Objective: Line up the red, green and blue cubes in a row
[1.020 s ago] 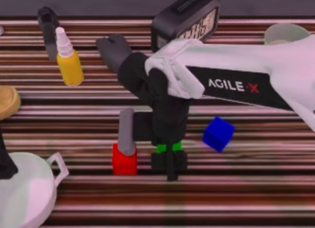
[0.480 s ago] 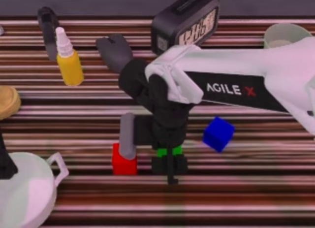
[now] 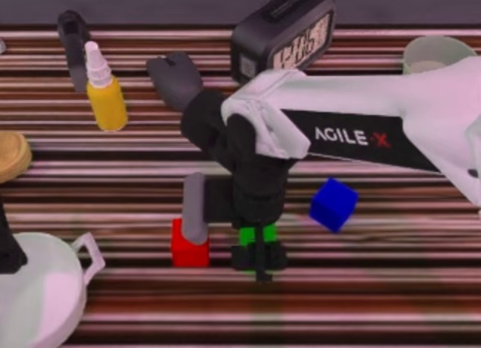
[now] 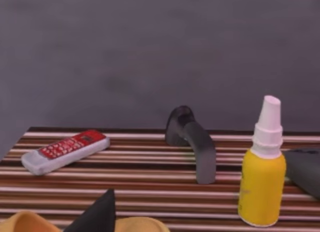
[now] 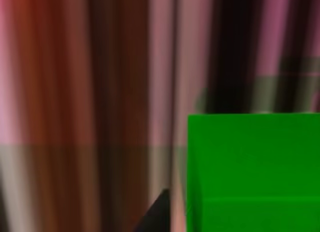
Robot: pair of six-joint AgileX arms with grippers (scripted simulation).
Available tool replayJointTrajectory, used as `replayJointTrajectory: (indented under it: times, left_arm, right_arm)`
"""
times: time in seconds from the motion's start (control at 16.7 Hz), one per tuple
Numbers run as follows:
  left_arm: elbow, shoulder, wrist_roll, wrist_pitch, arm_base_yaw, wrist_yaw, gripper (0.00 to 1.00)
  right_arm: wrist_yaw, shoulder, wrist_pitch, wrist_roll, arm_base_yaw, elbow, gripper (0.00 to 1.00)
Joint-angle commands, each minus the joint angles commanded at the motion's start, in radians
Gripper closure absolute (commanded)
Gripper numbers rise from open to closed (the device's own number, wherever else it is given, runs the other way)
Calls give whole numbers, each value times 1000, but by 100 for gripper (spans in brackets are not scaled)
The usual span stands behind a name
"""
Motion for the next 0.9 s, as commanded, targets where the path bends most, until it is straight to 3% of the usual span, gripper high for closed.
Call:
replayJointTrajectory:
  times: [0.12, 0.66, 0.9]
  left_arm:
    - [0, 0, 0, 0, 0, 0, 0]
    - [0, 0, 0, 0, 0, 0, 0]
    - [0, 0, 0, 0, 0, 0, 0]
  right_arm:
    - [0, 0, 0, 0, 0, 0, 0]
    - [0, -1, -4, 0, -2, 3, 0]
    - [-1, -30, -121, 4, -3, 83, 0]
